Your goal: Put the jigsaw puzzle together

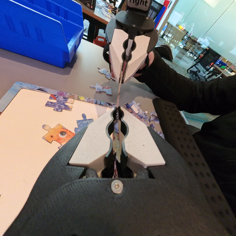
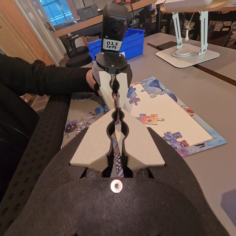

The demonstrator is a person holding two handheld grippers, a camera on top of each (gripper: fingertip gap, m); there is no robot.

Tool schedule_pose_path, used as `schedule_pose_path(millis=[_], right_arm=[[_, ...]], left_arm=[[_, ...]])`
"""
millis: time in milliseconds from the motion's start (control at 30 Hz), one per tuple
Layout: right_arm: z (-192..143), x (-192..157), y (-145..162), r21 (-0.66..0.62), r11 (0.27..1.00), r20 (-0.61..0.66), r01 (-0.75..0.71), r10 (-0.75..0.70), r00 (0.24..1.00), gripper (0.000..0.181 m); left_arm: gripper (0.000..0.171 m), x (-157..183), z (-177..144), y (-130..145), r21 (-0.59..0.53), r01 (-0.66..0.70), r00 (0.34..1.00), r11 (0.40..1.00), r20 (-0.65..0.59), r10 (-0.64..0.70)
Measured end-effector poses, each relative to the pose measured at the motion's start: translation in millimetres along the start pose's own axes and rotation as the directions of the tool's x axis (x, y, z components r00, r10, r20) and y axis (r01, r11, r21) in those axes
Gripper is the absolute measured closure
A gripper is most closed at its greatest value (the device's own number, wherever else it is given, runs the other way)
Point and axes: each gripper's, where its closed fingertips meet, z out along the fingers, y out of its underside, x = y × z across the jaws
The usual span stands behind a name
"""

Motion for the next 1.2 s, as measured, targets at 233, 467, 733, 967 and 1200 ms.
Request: schedule_pose_path(millis=[233, 467, 733, 967, 1200], right_arm=[[0, 3, 7, -0.045, 0.999, -0.022, -0.006, 0.005, 1.000, 0.181], [4, -1, 17, -0.104, 0.995, -0.005, -0.009, 0.009, 1.000, 0.181], [4, 6, 18, -0.107, 0.994, -0.043, -0.030, 0.026, 0.999, 0.176], [3, 5, 6, -0.050, 0.998, -0.043, -0.029, 0.027, 0.999, 0.162], [7, 2, 7, -0.069, 0.997, -0.029, -0.024, 0.022, 0.999, 0.181]], left_arm=[[0.171, -2, -13, -4, -0.020, -0.013, 1.000, 1.000, 0.021, 0.014], [0.171, 0, -15, 2, -0.072, -0.014, 1.000, 0.997, 0.020, 0.015], [0.171, -3, -19, 4, -0.073, 0.028, 1.000, 0.997, 0.003, -0.028], [0.171, 0, -16, 10, -0.107, 0.038, 0.999, 0.994, -0.020, -0.041], [0.169, -2, -18, 7, -0.100, 0.039, 0.999, 0.994, 0.001, -0.039]])
